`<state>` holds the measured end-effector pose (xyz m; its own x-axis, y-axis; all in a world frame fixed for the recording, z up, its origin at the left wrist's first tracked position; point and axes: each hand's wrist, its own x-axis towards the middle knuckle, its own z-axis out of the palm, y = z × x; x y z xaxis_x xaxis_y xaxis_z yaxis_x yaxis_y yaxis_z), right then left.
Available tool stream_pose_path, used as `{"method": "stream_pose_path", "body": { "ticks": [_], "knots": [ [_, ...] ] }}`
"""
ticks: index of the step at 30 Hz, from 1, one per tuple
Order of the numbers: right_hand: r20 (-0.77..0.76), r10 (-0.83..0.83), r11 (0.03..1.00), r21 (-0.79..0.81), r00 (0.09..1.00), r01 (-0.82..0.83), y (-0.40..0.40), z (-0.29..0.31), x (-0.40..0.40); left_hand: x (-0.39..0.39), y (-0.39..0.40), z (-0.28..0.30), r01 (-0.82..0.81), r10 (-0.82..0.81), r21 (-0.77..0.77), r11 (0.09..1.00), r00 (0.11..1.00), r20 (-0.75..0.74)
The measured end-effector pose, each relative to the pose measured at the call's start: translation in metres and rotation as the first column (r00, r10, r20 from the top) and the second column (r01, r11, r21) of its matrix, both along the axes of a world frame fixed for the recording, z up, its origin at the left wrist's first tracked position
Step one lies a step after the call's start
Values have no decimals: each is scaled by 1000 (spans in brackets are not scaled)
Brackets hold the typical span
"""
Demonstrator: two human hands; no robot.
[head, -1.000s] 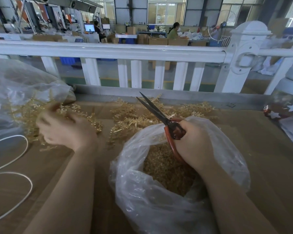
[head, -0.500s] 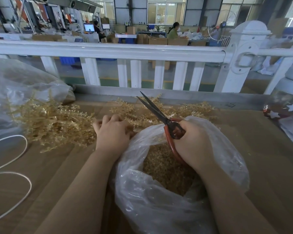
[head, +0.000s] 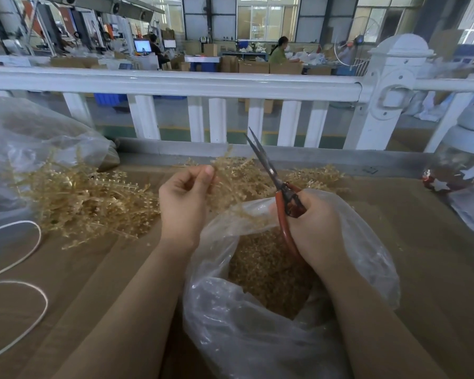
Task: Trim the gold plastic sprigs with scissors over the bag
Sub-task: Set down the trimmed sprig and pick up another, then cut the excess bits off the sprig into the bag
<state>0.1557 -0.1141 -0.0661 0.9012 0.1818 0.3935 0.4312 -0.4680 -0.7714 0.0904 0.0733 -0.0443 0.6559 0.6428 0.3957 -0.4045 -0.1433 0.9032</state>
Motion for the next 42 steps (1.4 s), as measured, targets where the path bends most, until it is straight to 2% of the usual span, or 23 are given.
{"method": "stream_pose_path", "body": {
  "ticks": [2, 4, 7, 10, 16, 19, 21, 24, 26, 31, 36, 39, 42],
  "knots": [
    [-29, 22, 998, 55, 999, -21, -1, 1, 0, 1, -3, 1, 69, -64, -106, 992, 997, 51],
    [-76, 54, 991, 126, 996, -44, -1, 6, -3, 2, -6, 0, 119, -114, -122, 985, 992, 47],
    [-115, 144, 952, 288, 983, -106, -2, 13, -9, 1, -13, 0, 147, -148, 110, 983, 989, 1],
    [-136, 209, 899, 417, 968, -135, -2, 18, -14, -2, -27, -2, 212, -202, 303, 929, 977, -65],
    [-202, 212, 886, 453, 956, -101, 0, 17, -10, -4, -41, -7, 240, -234, 644, 727, 968, -97],
    [-188, 204, 889, 447, 961, -101, 1, 16, -9, -1, -38, -6, 92, -59, 771, 631, 996, -70],
    [-195, 219, 871, 480, 956, -101, 0, 17, -11, 1, -34, -7, 79, 83, 807, 585, 984, -157],
    [-190, 294, 807, 575, 937, -137, -2, 17, -11, 3, -28, -8, 231, 154, 757, 611, 903, -400],
    [-173, 343, 753, 638, 923, -160, -2, 18, -11, 2, -24, -9, 230, 146, 713, 662, 894, -424],
    [-124, 326, 707, 691, 937, -155, -5, 20, -12, 0, -22, -8, 190, 10, 574, 796, 945, -326],
    [-137, 291, 682, 724, 947, -105, -7, 21, -11, -1, -24, -5, 202, -118, 503, 841, 974, -194],
    [-132, 283, 678, 728, 950, -101, -5, 20, -11, -4, -29, -3, 268, -241, 361, 893, 963, -120],
    [-115, 282, 667, 737, 952, -109, -5, 19, -12, -4, -28, -2, 246, -253, 292, 924, 967, -13]
  ]
}}
